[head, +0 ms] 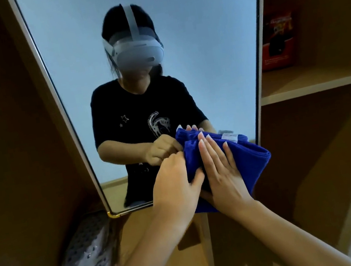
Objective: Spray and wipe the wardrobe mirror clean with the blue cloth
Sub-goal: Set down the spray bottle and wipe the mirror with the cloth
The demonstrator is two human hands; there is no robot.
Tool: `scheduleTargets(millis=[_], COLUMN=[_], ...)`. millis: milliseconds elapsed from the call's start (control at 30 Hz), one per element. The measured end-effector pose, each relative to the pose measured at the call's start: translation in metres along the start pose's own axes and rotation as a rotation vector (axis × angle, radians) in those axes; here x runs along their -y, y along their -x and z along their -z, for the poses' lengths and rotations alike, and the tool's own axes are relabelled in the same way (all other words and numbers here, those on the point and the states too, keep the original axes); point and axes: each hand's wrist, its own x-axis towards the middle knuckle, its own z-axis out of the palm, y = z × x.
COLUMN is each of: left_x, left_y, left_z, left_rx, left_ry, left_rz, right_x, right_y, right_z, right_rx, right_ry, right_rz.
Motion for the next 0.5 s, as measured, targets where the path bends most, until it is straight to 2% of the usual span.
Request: scheduleTargets(millis=[100, 167, 267, 367, 500], left_x=[-0.013, -0.022, -0.039, -0.057, -0.076], left_y=[-0.012, -0.024, -0.045, -0.066, -0.091], left_z=[0.016, 0.026, 0.044, 0.063, 0.093], left_rx=[0.138, 0.245, 0.406, 0.574, 0.607], left_ry=[-0.126, -0.128, -0.058, -0.095, -0.011], left_rz=[0.012, 0.045, 0.178, 0.298, 0.516], right_x=[0.007, 0.014, 0.023, 0.028, 0.035], right_y=[-0.005, -0.010, -0.023, -0.045, -0.082], right_z=[0.021, 0.037, 0.065, 0.105, 0.170], right_rx=[0.130, 0.211, 0.354, 0.526, 0.662], right_ry=[-0.044, -0.090, -0.190, -0.360, -0.585], right_rz=[-0.059, -0.139, -0.271, -0.392, -0.592])
